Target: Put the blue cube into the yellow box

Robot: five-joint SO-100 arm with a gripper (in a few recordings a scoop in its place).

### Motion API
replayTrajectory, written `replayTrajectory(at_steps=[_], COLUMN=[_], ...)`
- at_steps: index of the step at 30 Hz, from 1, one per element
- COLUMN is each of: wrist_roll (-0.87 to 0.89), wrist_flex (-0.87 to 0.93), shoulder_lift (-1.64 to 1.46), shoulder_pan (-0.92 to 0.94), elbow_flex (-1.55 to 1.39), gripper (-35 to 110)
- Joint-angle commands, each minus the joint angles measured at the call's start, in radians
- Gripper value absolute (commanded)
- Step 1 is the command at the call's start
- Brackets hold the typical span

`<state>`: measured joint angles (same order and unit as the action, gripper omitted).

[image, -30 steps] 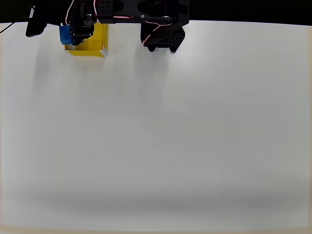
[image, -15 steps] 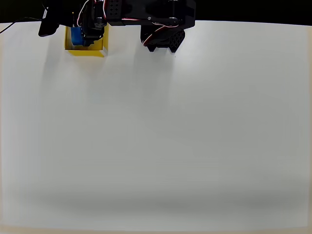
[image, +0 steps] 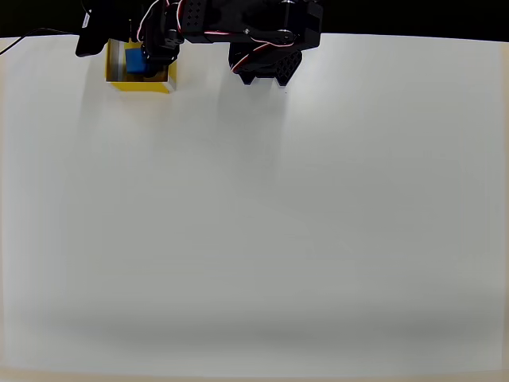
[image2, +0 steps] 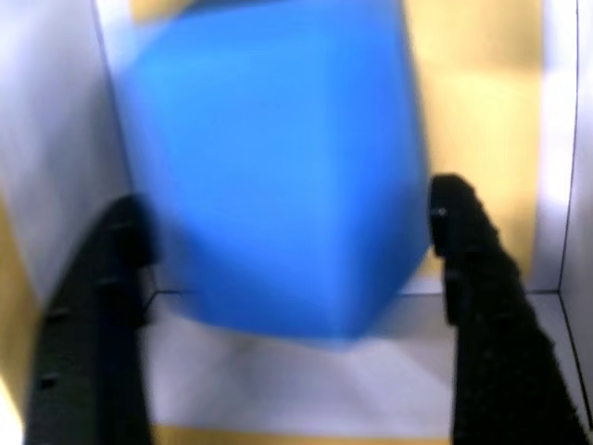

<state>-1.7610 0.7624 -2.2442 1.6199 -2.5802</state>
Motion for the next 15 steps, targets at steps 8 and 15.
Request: replayTrajectory(at_steps=[8,15], wrist_roll=[-0.061,-0.083], wrist_flex=[-0.02,0.193], shoulder_lift=[-0.147,-0.218], shoulder_pan=[0.043,0.032], elbow_flex=[0.025,0.192], gripper=[45,46])
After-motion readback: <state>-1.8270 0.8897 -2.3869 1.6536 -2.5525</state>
